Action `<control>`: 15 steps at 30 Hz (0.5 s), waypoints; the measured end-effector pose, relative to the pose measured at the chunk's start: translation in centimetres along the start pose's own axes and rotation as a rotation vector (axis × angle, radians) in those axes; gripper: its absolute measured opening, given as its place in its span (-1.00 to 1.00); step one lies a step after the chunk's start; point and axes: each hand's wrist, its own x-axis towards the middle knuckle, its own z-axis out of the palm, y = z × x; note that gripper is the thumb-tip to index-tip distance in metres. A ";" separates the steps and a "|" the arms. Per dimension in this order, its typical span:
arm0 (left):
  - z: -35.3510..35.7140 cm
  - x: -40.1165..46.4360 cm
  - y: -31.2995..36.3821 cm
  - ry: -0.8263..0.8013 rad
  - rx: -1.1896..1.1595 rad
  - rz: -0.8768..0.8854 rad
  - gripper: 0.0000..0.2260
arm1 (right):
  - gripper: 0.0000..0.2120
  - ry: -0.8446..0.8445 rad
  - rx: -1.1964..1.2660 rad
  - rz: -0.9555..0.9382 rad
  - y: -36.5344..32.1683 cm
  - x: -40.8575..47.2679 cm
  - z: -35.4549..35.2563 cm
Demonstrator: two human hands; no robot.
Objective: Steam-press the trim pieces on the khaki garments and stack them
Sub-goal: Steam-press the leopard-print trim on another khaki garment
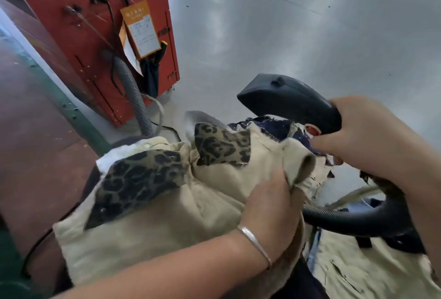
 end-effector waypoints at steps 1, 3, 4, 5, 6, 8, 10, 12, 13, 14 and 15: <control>0.1 0.7 0.3 0.043 -0.071 -0.053 -0.89 | -0.88 0.007 0.008 0.009 0.3 -0.1 -0.4; 0.0 1.2 0.8 -0.059 -0.119 -0.066 -0.87 | -0.88 0.002 0.018 0.036 0.7 -0.1 -0.7; -0.1 0.6 0.8 -0.170 -0.073 0.007 -0.75 | -0.90 -0.004 0.019 0.046 0.8 -0.2 -0.7; -0.8 -0.2 0.4 -0.257 0.029 0.122 -0.63 | -0.90 -0.009 0.015 0.048 0.8 -0.2 -0.7; -1.9 -1.0 -0.4 -0.231 0.156 0.234 -0.57 | -0.90 -0.015 0.006 0.042 0.9 -0.4 -0.6; -5.1 -1.6 -3.2 0.083 0.449 0.437 -0.61 | -0.89 -0.023 -0.032 0.017 0.9 -0.6 -0.2; -9.5 -1.0 -6.4 0.319 0.725 0.267 -0.55 | -0.89 -0.026 -0.054 0.010 0.7 -0.9 0.3; -13.5 -0.3 -9.0 0.228 0.953 -0.160 -0.28 | -0.89 -0.035 -0.054 0.012 0.3 -1.0 0.7; -14.5 -0.1 -9.7 0.130 1.044 -0.293 -0.19 | -0.89 -0.039 -0.051 0.011 0.1 -1.1 0.8; -14.7 0.0 -10.1 0.064 1.104 -0.332 -0.18 | -0.89 -0.041 -0.046 0.009 -0.2 -1.1 1.0; -14.5 0.0 -10.1 0.026 1.117 -0.298 -0.24 | -0.90 -0.041 -0.040 0.007 -0.5 -1.1 1.3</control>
